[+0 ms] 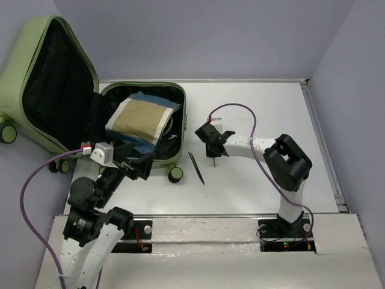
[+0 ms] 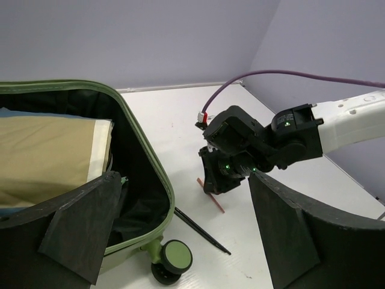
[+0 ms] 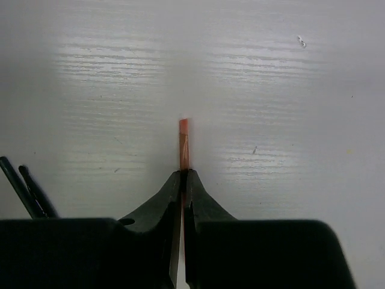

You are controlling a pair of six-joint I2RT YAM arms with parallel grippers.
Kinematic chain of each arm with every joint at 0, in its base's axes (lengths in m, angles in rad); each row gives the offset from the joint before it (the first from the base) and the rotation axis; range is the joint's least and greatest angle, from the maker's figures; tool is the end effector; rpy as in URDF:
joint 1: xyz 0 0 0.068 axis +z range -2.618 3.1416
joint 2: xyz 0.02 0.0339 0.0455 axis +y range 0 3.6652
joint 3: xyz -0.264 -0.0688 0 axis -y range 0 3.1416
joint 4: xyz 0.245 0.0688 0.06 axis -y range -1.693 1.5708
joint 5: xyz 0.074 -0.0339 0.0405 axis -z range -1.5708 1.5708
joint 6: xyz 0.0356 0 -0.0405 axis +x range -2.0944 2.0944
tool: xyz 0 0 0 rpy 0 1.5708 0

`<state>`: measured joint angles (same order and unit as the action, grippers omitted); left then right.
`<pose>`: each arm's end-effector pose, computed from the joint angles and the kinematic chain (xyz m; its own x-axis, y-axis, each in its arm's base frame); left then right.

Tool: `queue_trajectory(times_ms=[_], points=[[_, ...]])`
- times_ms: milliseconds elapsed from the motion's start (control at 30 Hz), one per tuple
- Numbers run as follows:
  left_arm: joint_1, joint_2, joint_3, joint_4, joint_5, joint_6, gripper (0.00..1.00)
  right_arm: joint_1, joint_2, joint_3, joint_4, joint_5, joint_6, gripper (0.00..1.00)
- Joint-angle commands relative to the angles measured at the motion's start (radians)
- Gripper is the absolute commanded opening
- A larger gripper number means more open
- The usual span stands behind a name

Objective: Pack the luggage

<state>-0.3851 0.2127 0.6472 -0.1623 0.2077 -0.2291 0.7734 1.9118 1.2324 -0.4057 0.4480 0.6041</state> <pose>0.0563 -0.0308 0.3561 0.1174 -0.2874 -0.9506 0.5938 0.7876 -0.1647 0.2871 0.2587 0.1612 -0.7963 -0.0619 -0.6018 -0.0397 0.9980 -0.0501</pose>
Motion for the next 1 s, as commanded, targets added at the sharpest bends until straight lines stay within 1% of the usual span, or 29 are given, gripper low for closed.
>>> queue_trajectory(times_ms=[0, 33, 133, 167, 200, 233, 267, 300, 333, 367, 433, 467, 533, 567, 600, 633, 667, 700, 767, 800, 867, 900, 933, 967], points=[[-0.005, -0.003, -0.003, 0.041, -0.016, 0.013, 0.99, -0.003, 0.055, 0.012, -0.096, 0.073, -0.041, 0.07], [-0.005, 0.002, -0.001, 0.04, -0.017, 0.013, 0.99, -0.003, 0.05, 0.009, -0.096, 0.089, -0.044, 0.07], [-0.005, 0.007, -0.003, 0.038, -0.019, 0.011, 0.99, -0.003, -0.035, -0.005, -0.084, 0.147, -0.084, 0.07], [-0.005, 0.007, -0.001, 0.038, -0.019, 0.01, 0.99, -0.003, -0.11, -0.011, -0.059, 0.149, -0.102, 0.07], [-0.005, 0.007, -0.001, 0.038, -0.019, 0.011, 0.99, -0.003, -0.152, -0.019, -0.033, 0.147, -0.125, 0.07], [-0.005, 0.005, -0.001, 0.038, -0.019, 0.011, 0.99, -0.003, -0.198, -0.03, -0.007, 0.129, -0.15, 0.07], [-0.005, 0.007, 0.0, 0.037, -0.021, 0.011, 0.99, -0.003, -0.277, -0.046, 0.051, 0.073, -0.186, 0.07], [-0.005, 0.008, 0.002, 0.035, -0.024, 0.011, 0.99, -0.003, -0.307, -0.051, 0.08, 0.036, -0.204, 0.07], [-0.005, 0.011, 0.003, 0.032, -0.036, 0.011, 0.99, -0.003, -0.327, -0.036, 0.105, -0.048, -0.231, 0.07], [-0.005, 0.013, 0.006, 0.03, -0.045, 0.014, 0.99, -0.003, -0.338, -0.019, 0.128, -0.086, -0.233, 0.07], [-0.005, 0.019, 0.009, 0.018, -0.073, 0.013, 0.99, -0.003, -0.323, 0.036, 0.185, -0.161, -0.233, 0.07], [-0.005, 0.022, 0.012, 0.017, -0.079, 0.013, 0.99, 0.007, -0.304, 0.112, 0.229, -0.237, -0.234, 0.07], [-0.005, 0.031, 0.009, 0.014, -0.08, 0.011, 0.99, 0.016, -0.205, 0.224, 0.246, -0.316, -0.222, 0.07], [-0.005, 0.036, 0.011, 0.015, -0.08, 0.01, 0.99, 0.026, -0.162, 0.29, 0.246, -0.351, -0.215, 0.07], [-0.003, 0.04, 0.009, 0.015, -0.082, 0.01, 0.99, 0.052, -0.117, 0.426, 0.246, -0.411, -0.204, 0.07], [-0.001, 0.043, 0.009, 0.014, -0.082, 0.011, 0.99, 0.066, -0.073, 0.487, 0.243, -0.429, -0.204, 0.1], [-0.001, 0.048, 0.009, 0.014, -0.083, 0.01, 0.99, 0.066, 0.005, 0.546, 0.21, -0.48, -0.207, 0.37], [0.002, 0.048, 0.009, 0.014, -0.086, 0.008, 0.99, 0.076, 0.039, 0.649, 0.174, -0.5, -0.202, 0.5], [0.002, 0.044, 0.008, 0.014, -0.088, 0.007, 0.99, 0.076, 0.049, 0.653, 0.159, -0.52, -0.211, 0.66], [0.002, 0.042, 0.008, 0.014, -0.088, 0.007, 0.99, 0.076, 0.033, 0.592, 0.162, -0.511, -0.219, 0.67], [0.003, 0.037, 0.006, 0.014, -0.087, 0.005, 0.99, 0.076, -0.012, 0.5, 0.168, -0.45, -0.236, 0.56], [0.003, 0.037, 0.005, 0.017, -0.083, 0.005, 0.99, 0.076, -0.066, 0.448, 0.18, -0.415, -0.24, 0.51], [0.003, 0.037, 0.006, 0.018, -0.079, 0.007, 0.99, 0.076, -0.095, 0.332, 0.188, -0.381, -0.253, 0.41], [0.005, 0.037, 0.006, 0.017, -0.077, 0.007, 0.99, 0.076, -0.121, 0.275, 0.197, -0.361, -0.251, 0.33]])
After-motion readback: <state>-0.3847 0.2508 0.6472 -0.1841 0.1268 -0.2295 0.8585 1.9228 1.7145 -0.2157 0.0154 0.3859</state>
